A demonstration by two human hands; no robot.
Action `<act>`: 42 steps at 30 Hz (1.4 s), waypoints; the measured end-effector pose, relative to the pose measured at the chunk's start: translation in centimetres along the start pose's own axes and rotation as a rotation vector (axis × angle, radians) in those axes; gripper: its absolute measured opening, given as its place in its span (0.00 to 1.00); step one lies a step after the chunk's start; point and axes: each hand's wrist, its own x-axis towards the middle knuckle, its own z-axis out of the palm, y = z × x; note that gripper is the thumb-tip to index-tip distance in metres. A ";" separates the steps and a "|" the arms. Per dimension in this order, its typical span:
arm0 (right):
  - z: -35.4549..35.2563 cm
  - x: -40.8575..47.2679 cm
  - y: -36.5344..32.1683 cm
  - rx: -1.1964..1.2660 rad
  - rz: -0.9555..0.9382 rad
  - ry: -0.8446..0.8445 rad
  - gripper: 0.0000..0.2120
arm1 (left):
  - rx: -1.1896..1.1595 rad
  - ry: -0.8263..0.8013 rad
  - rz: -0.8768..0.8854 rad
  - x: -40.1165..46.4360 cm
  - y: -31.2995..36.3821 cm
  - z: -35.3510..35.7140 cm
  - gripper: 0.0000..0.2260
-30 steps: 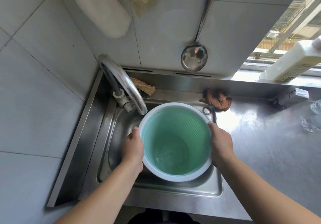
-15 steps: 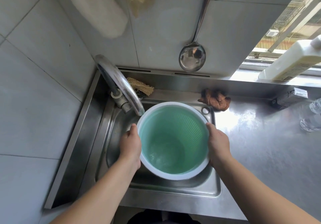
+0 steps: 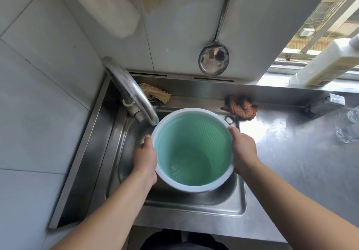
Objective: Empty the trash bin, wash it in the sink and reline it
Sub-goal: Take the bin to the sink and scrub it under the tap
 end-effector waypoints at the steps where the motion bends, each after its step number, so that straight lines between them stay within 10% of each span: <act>1: 0.2 0.0 -0.3 -0.001 -0.010 -0.003 0.23 | -0.007 0.003 -0.003 0.1 0.1 0.0 0.19; 42: -0.7 -0.3 1.0 0.021 -0.033 -0.025 0.33 | -0.004 0.026 0.014 -0.9 0.0 0.2 0.19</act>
